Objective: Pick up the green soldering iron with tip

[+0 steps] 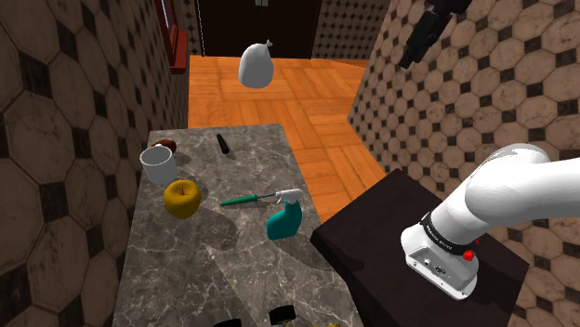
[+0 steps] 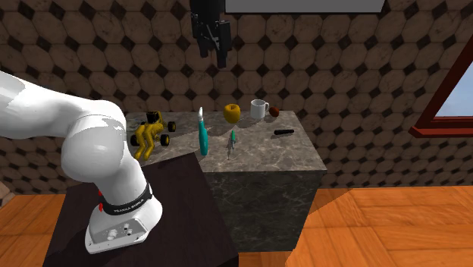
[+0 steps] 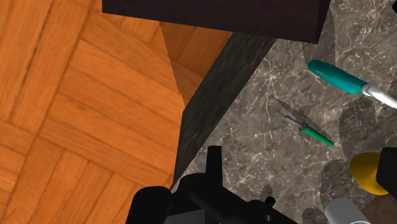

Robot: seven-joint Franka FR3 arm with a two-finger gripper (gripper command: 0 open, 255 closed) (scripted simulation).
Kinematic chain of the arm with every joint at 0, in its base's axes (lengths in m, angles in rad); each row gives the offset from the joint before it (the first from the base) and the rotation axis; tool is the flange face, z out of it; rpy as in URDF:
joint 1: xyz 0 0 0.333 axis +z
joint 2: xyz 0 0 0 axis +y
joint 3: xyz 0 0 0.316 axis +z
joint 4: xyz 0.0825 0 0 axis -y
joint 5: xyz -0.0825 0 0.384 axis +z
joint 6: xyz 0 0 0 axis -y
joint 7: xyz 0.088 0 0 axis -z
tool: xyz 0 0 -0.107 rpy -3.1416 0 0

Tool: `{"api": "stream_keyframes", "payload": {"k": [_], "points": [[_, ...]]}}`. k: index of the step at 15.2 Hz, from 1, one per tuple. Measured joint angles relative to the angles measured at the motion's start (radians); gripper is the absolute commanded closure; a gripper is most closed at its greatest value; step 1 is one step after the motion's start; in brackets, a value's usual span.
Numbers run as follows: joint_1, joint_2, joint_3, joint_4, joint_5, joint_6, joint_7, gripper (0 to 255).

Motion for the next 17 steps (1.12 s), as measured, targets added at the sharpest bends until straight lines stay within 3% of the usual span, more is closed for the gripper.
{"api": "stream_keyframes", "payload": {"k": [3, 7, 17], "points": [[0.008, 0.018, 0.009, -0.018, 0.005, 0.03, -0.005, 0], [0.034, 0.073, 0.042, -0.091, 0.023, 0.142, -0.015, 0], [0.091, 0.353, 0.118, -0.139, 0.051, 0.432, -0.057, 0]]}}
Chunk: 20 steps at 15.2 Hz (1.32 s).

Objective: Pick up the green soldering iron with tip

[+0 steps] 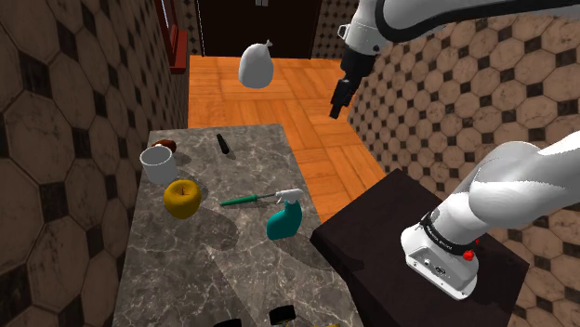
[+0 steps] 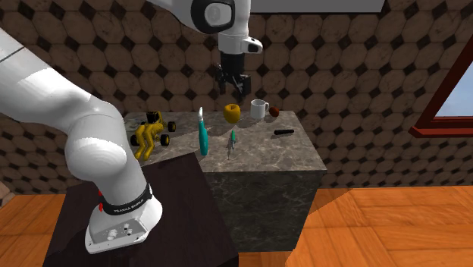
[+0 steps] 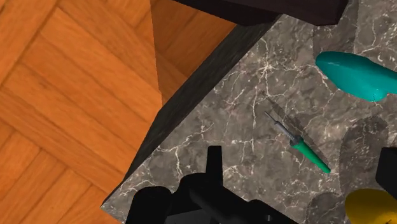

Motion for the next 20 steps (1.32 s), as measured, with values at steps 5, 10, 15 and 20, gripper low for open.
{"api": "stream_keyframes", "payload": {"k": [5, 10, 15, 20], "points": [[0.029, 0.165, 0.048, 0.009, 0.004, 0.138, -0.002, 0], [0.052, 0.343, 0.087, 0.046, -0.014, 0.26, -0.003, 0], [0.077, 0.536, 0.119, 0.112, -0.059, 0.365, 0.015, 0], [0.115, 0.732, 0.131, 0.199, -0.123, 0.448, 0.041, 0]]}}
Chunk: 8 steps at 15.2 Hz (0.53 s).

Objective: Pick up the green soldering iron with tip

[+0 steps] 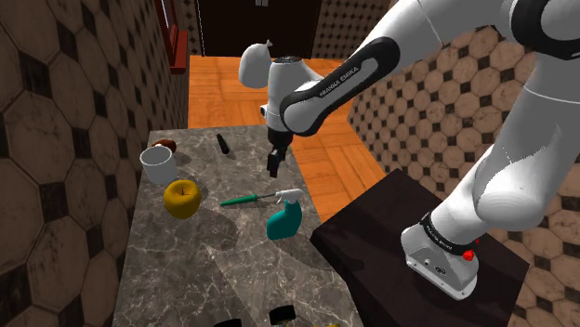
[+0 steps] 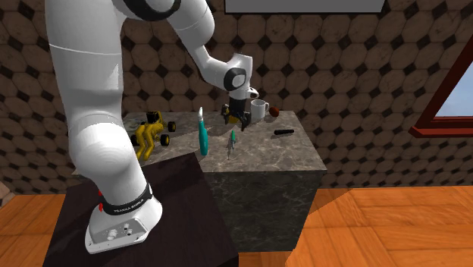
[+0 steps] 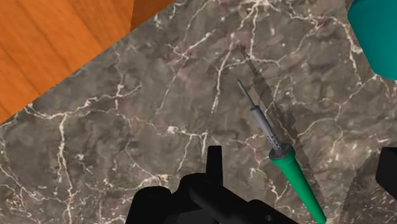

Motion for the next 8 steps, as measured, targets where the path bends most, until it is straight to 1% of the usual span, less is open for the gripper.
{"api": "stream_keyframes", "payload": {"k": [4, 8], "points": [[0.041, 0.152, -0.004, 0.086, -0.054, 0.046, 0.019, 0], [0.086, 0.3, -0.016, 0.194, -0.099, 0.065, 0.028, 0]]}}
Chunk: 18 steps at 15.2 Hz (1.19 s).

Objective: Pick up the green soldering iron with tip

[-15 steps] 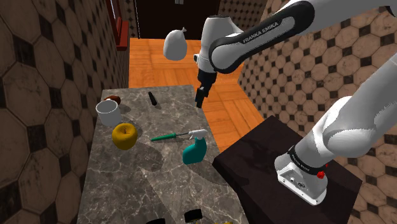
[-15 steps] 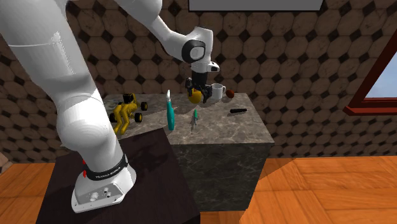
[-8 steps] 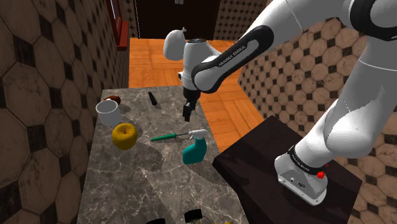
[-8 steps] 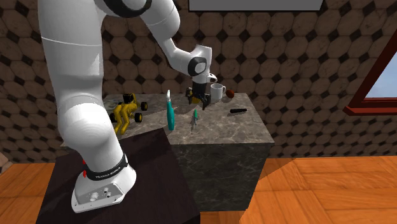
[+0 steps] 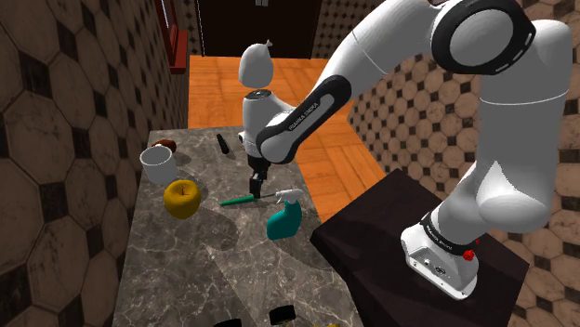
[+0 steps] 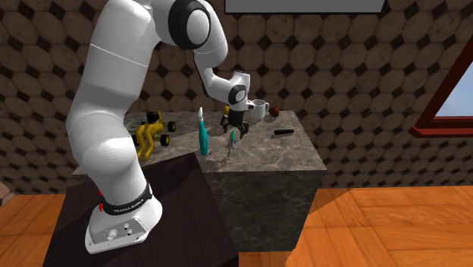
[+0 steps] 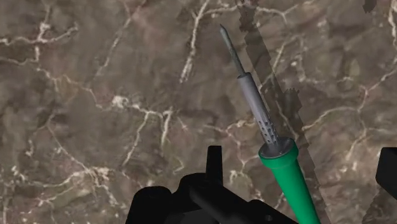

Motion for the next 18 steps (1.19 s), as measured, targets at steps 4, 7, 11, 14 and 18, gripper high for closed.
{"api": "stream_keyframes", "payload": {"k": [4, 7, 11, 14, 18], "points": [[0.021, 0.07, -0.009, 0.041, -0.018, 0.023, 0.006, 0], [0.03, 0.109, -0.016, 0.053, -0.026, 0.049, 0.011, 0], [0.035, 0.139, -0.023, 0.064, -0.032, 0.068, 0.014, 255], [0.036, 0.14, -0.023, 0.065, -0.032, 0.069, 0.014, 255], [0.036, 0.14, -0.023, 0.065, -0.032, 0.069, 0.014, 255]]}}
